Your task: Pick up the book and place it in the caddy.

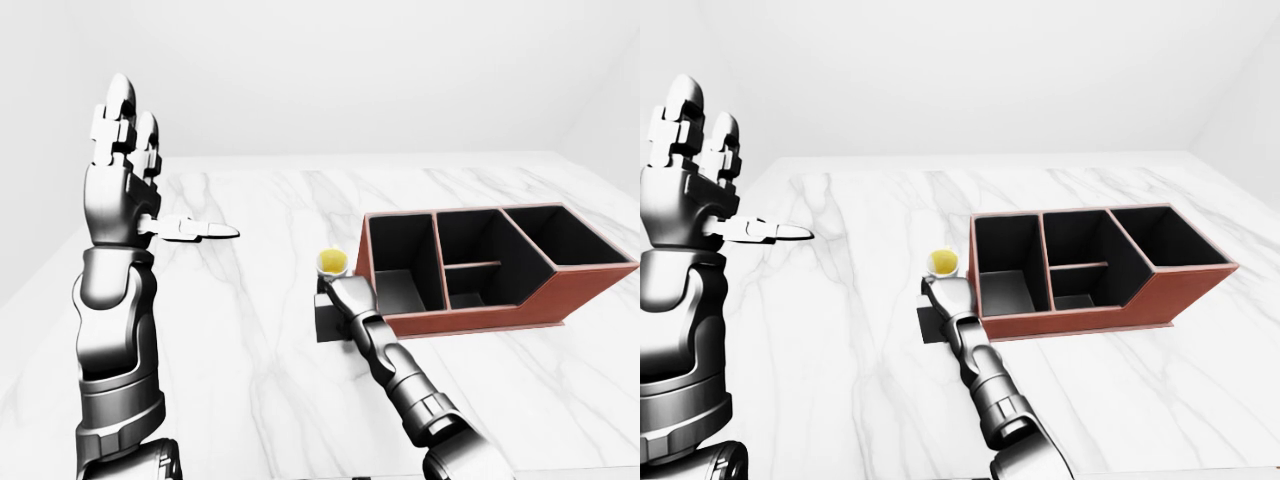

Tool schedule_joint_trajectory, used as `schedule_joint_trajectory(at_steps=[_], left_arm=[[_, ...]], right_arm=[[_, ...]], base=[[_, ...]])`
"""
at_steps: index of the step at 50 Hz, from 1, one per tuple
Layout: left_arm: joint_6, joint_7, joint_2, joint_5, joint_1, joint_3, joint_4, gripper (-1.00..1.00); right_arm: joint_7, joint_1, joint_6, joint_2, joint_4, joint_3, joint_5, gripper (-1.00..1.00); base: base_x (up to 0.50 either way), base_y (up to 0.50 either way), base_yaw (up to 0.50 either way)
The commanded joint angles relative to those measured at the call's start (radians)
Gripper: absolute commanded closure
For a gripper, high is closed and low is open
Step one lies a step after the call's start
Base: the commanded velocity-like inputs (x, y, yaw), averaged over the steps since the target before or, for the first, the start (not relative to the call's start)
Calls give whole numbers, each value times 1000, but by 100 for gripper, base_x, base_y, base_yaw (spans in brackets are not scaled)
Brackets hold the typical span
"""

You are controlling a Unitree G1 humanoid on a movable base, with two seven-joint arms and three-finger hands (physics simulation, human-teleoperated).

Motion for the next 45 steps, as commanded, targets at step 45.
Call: schedule_joint_trajectory(at_steps=[45], left_arm=[[0, -2, -5, -13, 5, -5, 49, -100]], right_arm=[[645, 145, 119, 23, -937, 31, 141, 100]], base=[[0, 0, 0]])
